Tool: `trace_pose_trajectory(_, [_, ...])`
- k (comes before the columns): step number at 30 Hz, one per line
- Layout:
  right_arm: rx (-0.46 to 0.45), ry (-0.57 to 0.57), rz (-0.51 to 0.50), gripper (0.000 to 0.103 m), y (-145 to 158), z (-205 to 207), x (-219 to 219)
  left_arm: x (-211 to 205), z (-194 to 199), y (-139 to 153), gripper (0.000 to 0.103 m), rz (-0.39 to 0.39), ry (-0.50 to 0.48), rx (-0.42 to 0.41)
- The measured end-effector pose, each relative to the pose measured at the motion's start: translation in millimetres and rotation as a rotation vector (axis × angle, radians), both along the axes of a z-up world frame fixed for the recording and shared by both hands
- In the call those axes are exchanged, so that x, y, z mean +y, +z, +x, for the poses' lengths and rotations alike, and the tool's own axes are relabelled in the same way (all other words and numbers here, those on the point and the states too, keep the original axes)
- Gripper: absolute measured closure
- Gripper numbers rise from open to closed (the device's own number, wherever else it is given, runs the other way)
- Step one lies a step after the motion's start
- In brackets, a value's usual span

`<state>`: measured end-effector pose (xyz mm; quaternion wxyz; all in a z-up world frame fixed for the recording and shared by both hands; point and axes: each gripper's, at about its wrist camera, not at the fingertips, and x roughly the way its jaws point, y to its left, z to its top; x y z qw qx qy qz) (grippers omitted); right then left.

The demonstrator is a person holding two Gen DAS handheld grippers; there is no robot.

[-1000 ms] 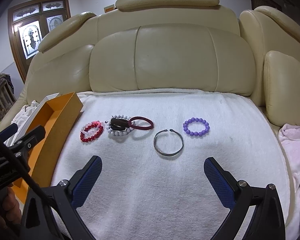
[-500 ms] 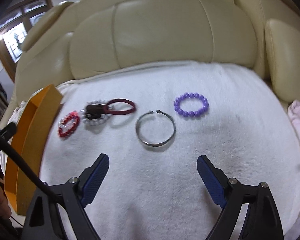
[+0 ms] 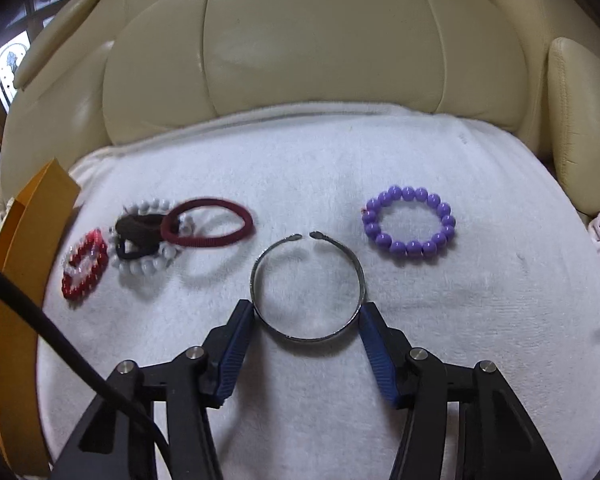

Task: Organize jewelry
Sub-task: 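Grasp the silver bangle with the right tool while the left tool grasps the red bead bracelet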

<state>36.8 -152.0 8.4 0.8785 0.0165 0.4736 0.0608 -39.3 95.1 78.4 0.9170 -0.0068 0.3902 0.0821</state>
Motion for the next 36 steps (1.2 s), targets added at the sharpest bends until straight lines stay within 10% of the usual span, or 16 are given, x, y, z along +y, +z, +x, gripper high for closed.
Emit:
trace_pose_trajectory(12, [-0.017,-0.008,0.102,0.046,23.0,-15.2,-30.9,-24.2,23.4,-24.1,0.004,-0.038,-0.117,0.09])
trace_pose_trajectory(31, [-0.03,-0.022,0.178,0.055,38.8,-30.4,-56.8,-32.6,49.4,-58.1,0.089,-0.164,-0.204,0.208])
trace_pose_trajectory(36, [-0.022,-0.012,0.184,0.066,35.8,-27.9,-52.1,-42.9,37.4,-55.3,0.092,-0.209,-0.286,0.227])
